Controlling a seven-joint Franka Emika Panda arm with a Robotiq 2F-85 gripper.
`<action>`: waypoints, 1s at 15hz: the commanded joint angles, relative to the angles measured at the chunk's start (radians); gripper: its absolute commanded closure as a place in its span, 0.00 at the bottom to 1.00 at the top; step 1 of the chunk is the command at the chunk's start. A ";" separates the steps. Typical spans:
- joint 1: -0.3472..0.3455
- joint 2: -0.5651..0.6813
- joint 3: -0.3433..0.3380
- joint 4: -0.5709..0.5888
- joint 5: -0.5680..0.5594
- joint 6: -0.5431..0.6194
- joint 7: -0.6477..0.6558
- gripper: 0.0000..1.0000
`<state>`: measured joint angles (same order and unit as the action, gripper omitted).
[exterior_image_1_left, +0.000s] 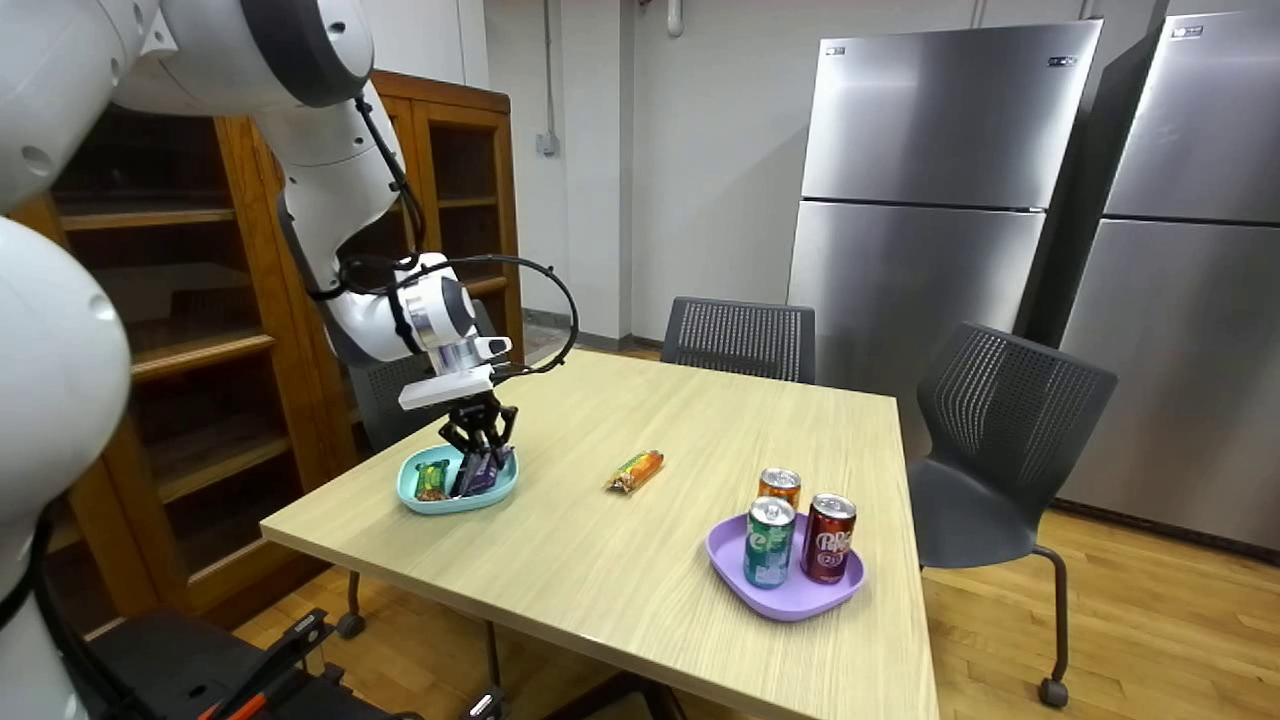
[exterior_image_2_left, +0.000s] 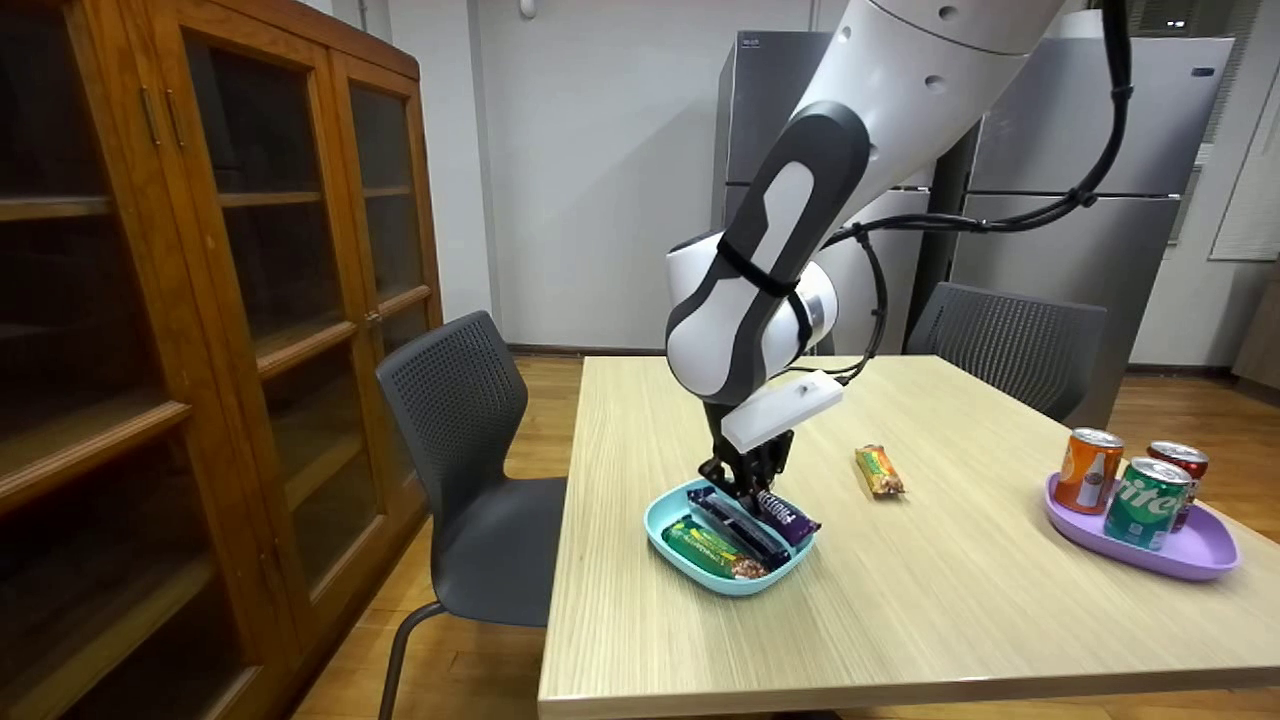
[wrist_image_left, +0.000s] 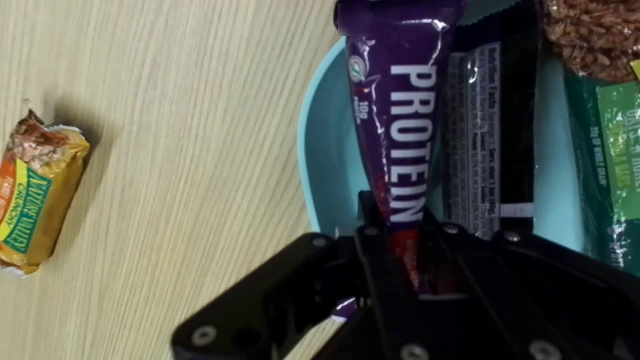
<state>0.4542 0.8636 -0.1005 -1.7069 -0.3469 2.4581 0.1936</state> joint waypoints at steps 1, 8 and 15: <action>-0.018 -0.033 0.028 -0.022 -0.019 -0.035 -0.022 0.96; -0.020 -0.049 0.018 -0.029 -0.020 -0.022 -0.001 0.21; -0.068 -0.092 0.006 -0.028 -0.003 0.002 0.022 0.00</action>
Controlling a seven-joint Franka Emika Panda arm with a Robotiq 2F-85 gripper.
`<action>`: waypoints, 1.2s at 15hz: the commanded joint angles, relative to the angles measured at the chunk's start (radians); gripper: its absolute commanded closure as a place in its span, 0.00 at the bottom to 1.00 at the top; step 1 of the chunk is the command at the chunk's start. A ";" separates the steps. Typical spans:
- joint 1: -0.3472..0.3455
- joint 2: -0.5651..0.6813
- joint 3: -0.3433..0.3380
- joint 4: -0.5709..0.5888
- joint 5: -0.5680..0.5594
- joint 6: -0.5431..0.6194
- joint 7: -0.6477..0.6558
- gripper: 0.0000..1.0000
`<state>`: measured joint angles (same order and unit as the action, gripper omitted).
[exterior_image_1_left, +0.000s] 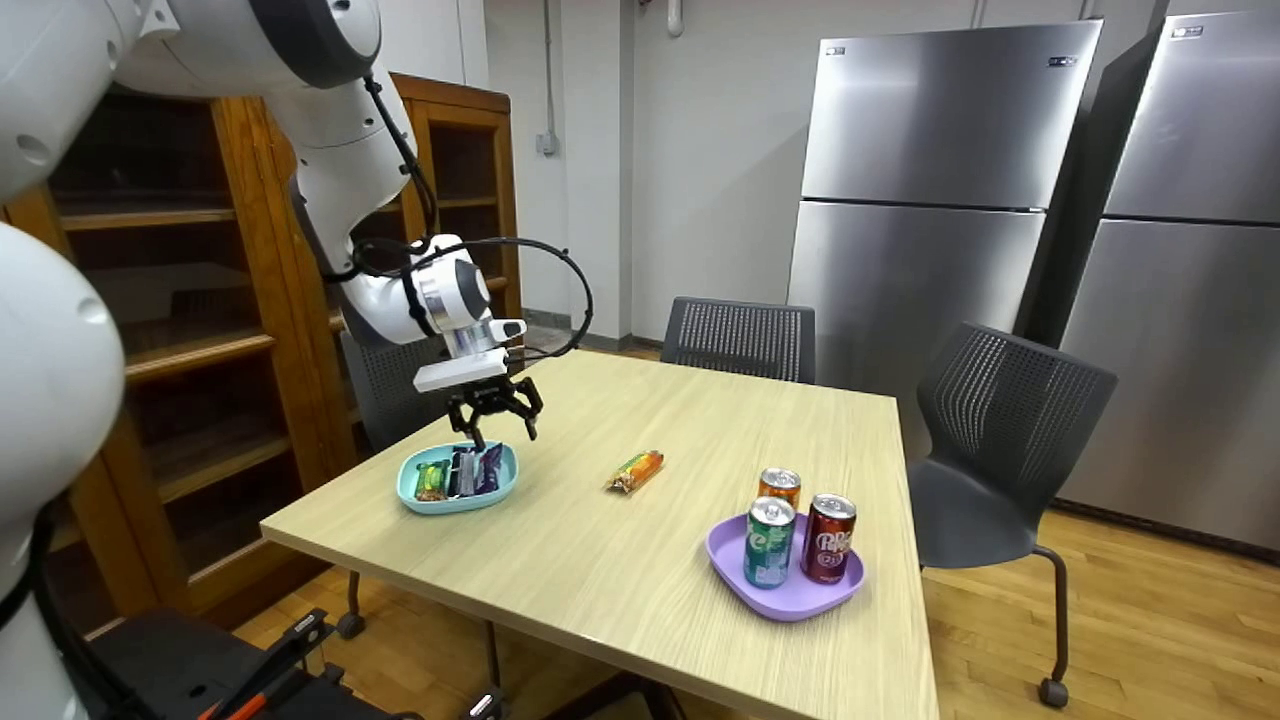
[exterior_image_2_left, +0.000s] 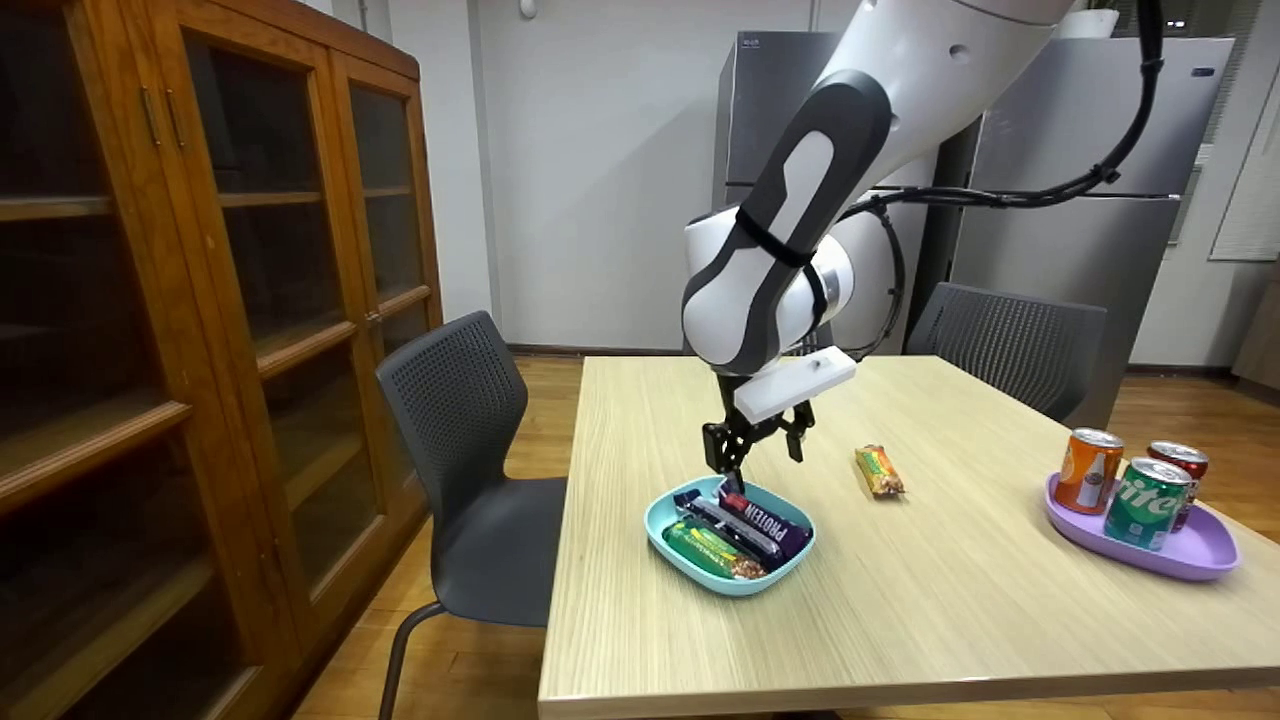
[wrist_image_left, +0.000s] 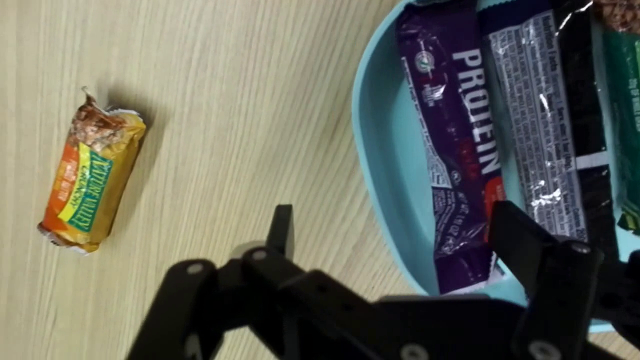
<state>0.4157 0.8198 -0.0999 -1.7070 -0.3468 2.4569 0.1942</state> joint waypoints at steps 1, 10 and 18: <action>-0.038 -0.052 0.003 -0.026 -0.002 0.004 0.026 0.00; -0.139 -0.031 -0.010 0.009 0.062 0.001 0.081 0.00; -0.236 0.013 0.002 0.055 0.207 0.019 0.082 0.00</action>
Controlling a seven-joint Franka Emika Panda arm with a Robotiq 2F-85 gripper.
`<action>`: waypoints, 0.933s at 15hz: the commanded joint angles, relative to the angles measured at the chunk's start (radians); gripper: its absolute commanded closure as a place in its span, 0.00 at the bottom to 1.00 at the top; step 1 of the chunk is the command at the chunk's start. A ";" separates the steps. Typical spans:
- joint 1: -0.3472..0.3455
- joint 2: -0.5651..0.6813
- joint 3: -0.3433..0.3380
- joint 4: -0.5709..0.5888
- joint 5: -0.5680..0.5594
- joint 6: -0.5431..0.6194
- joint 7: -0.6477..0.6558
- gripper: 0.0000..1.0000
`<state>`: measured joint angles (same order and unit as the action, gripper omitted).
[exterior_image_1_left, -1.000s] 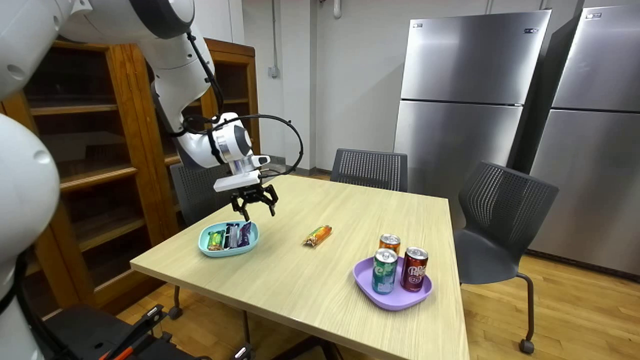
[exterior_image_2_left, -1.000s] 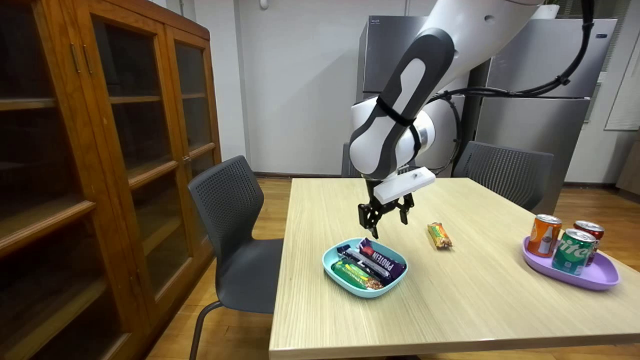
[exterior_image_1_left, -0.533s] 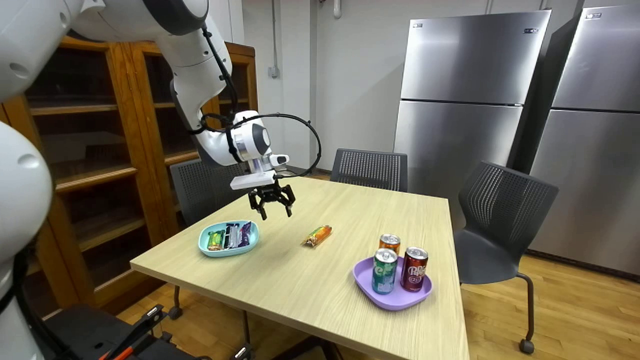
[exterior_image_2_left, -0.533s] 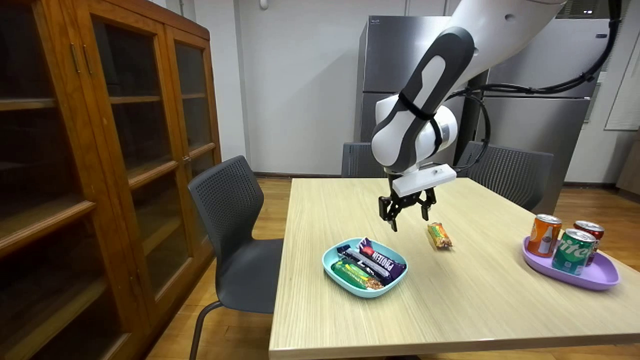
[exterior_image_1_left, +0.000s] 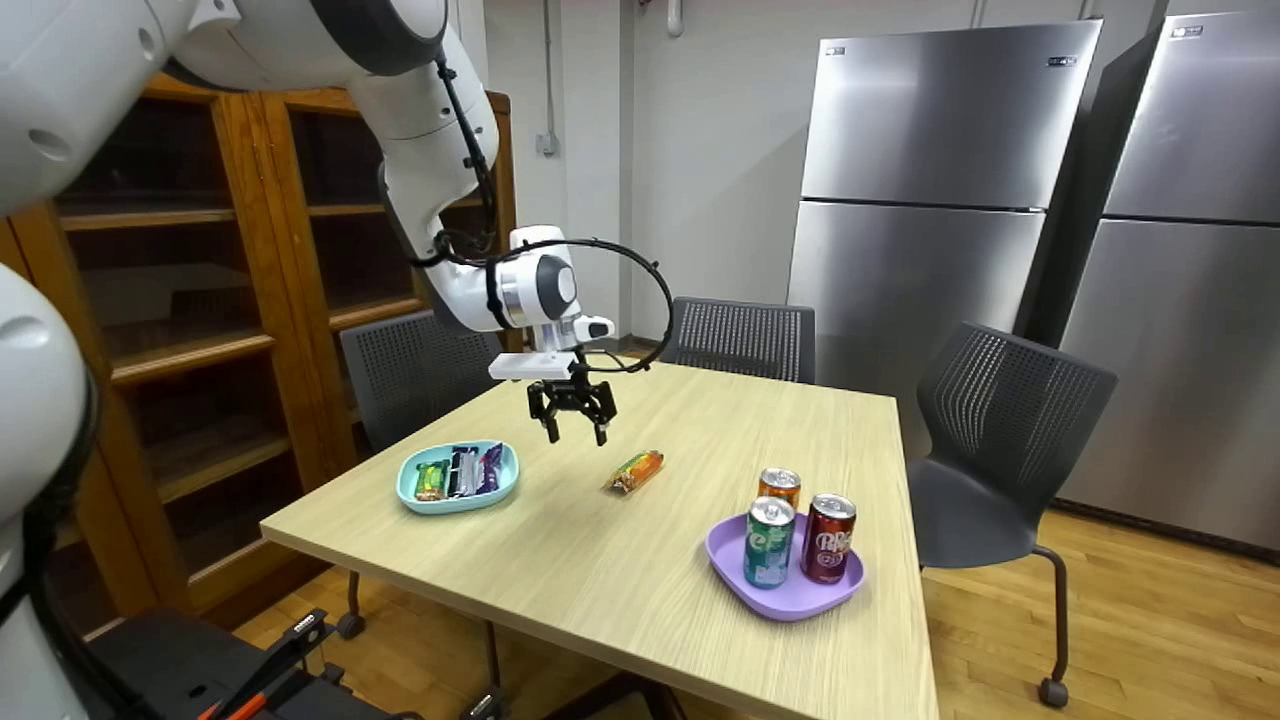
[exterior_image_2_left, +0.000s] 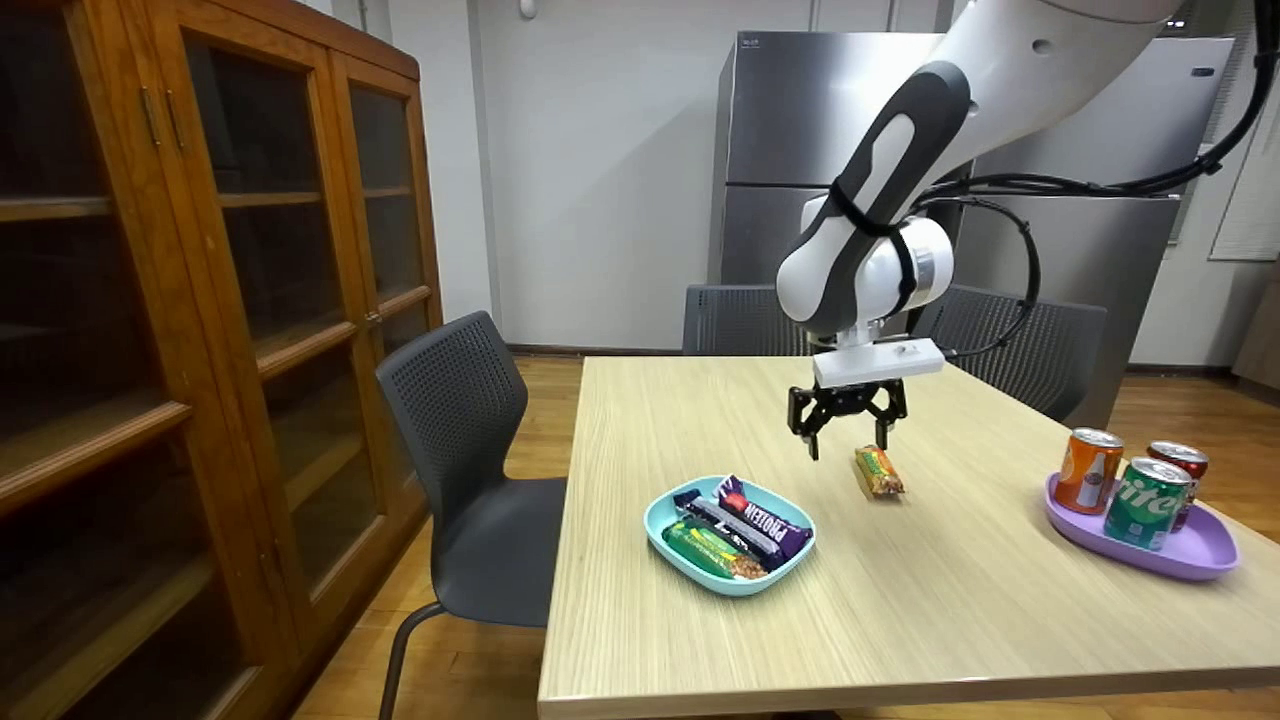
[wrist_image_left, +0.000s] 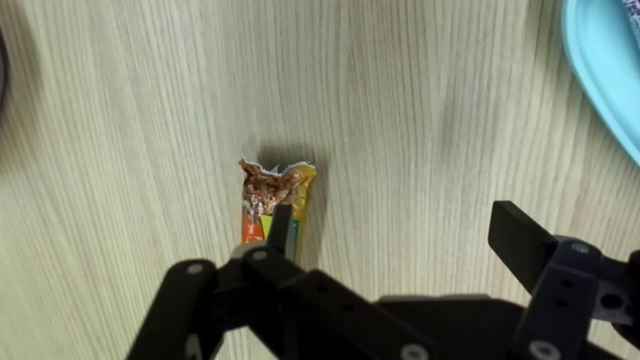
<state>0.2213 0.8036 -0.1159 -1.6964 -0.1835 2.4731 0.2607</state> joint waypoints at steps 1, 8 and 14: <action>-0.056 0.039 0.020 0.057 0.061 0.004 0.010 0.00; -0.131 0.135 0.031 0.188 0.150 -0.013 -0.009 0.00; -0.158 0.233 0.037 0.327 0.196 -0.030 -0.002 0.00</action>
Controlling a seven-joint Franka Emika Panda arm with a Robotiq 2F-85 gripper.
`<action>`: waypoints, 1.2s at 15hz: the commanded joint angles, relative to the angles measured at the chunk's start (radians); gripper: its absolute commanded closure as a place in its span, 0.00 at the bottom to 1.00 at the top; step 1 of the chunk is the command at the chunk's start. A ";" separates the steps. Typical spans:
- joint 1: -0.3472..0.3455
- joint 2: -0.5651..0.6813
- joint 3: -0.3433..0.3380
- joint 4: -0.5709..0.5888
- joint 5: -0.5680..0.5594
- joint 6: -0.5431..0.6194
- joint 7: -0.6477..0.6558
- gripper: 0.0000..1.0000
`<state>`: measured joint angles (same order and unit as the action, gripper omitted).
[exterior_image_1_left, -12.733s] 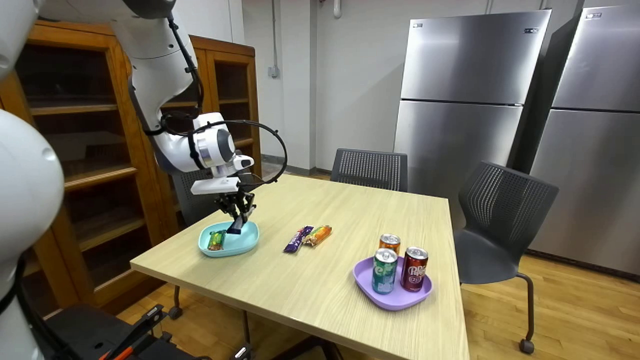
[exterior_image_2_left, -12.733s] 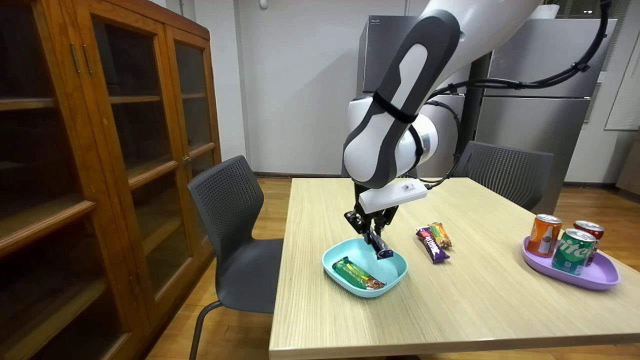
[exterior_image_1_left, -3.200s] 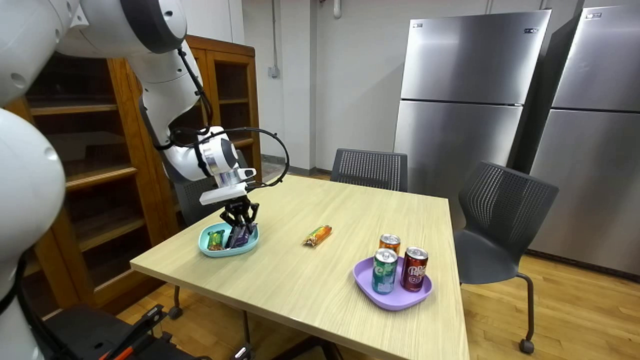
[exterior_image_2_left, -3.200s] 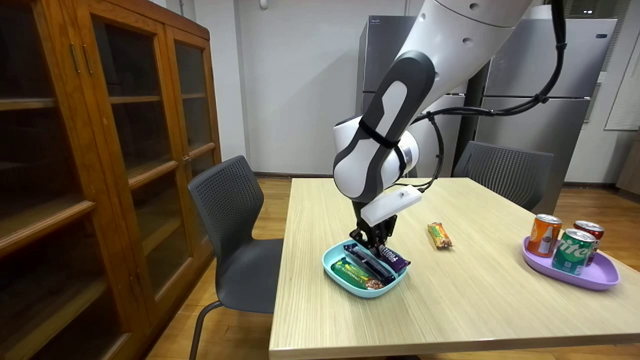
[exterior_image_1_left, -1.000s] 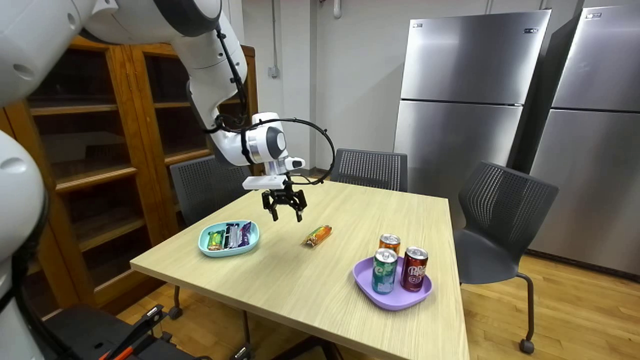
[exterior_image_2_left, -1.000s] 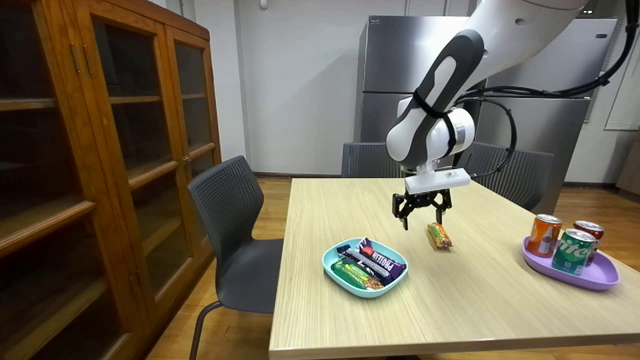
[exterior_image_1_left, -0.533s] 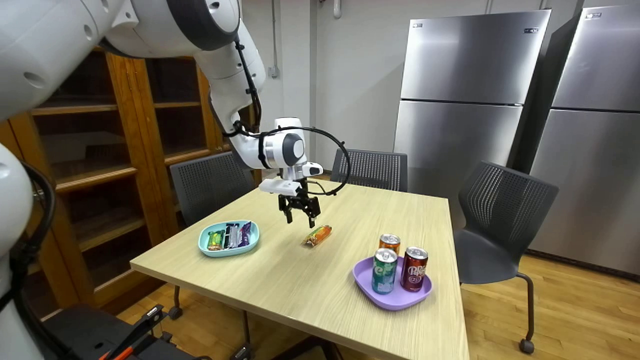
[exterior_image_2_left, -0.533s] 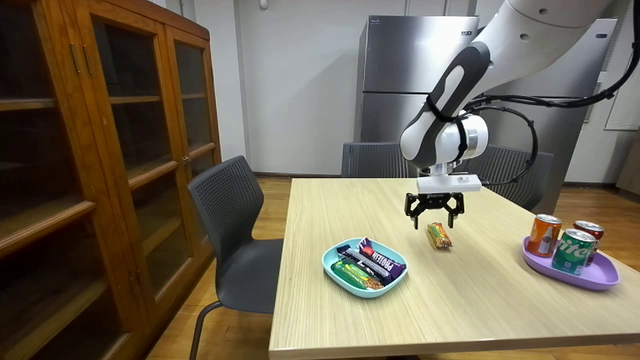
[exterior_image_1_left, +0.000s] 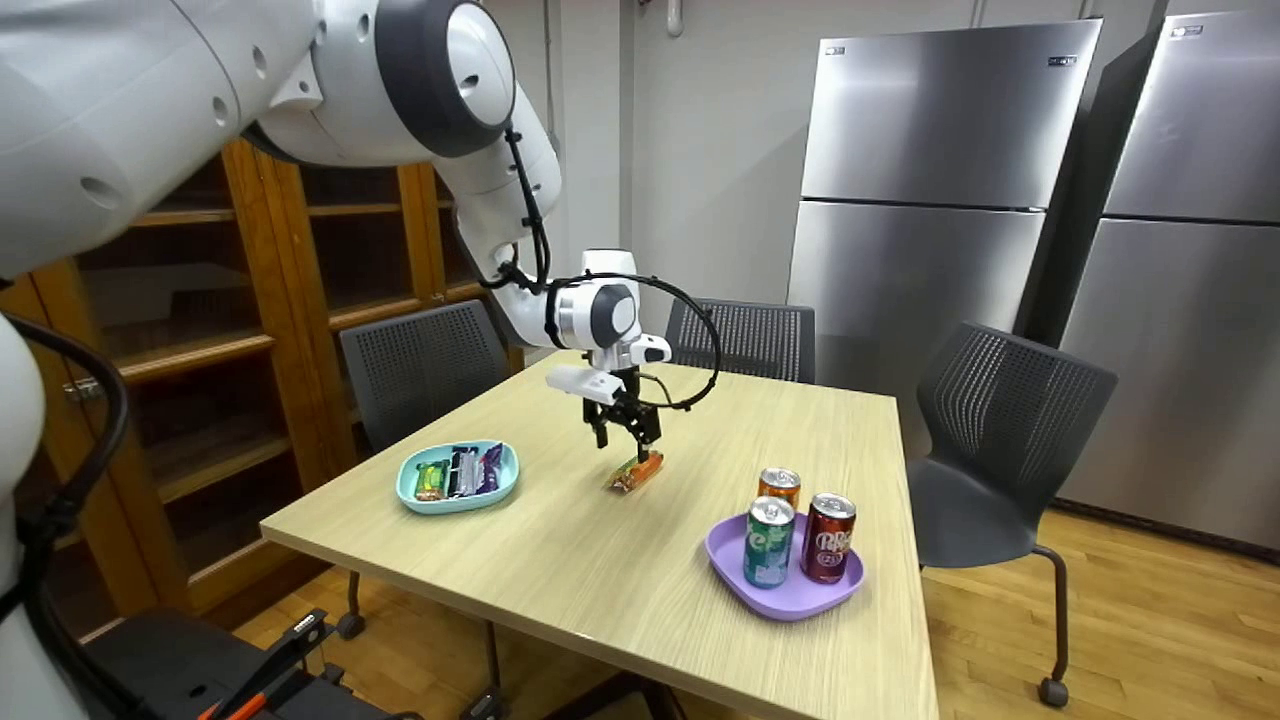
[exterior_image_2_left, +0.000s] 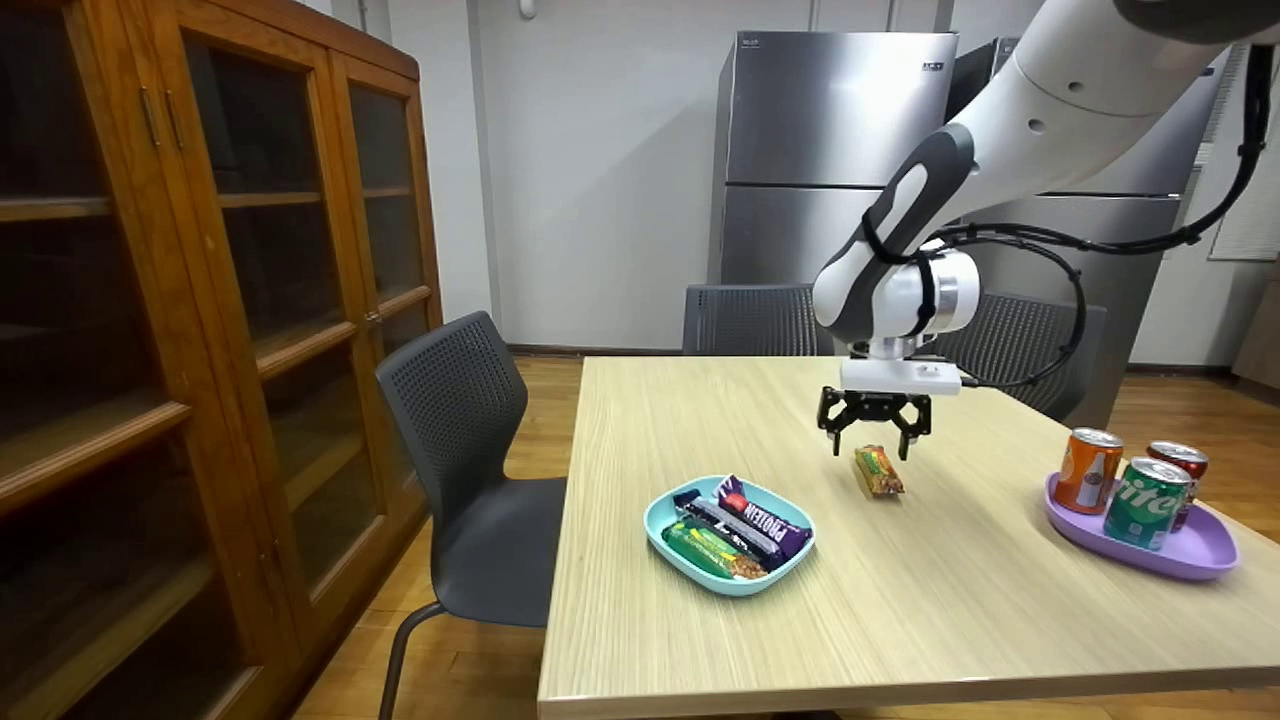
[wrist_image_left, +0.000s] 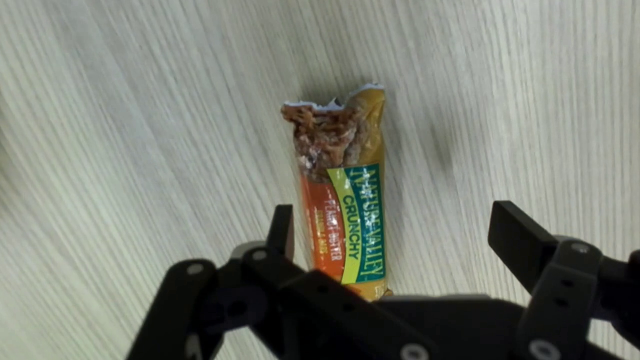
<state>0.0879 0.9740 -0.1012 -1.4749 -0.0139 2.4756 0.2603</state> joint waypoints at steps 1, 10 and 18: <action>-0.027 0.079 0.022 0.126 0.031 -0.037 0.000 0.00; -0.037 0.169 0.024 0.252 0.050 -0.058 -0.002 0.26; -0.031 0.142 0.026 0.227 0.053 -0.030 -0.001 0.81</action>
<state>0.0667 1.1309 -0.0964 -1.2577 0.0243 2.4596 0.2604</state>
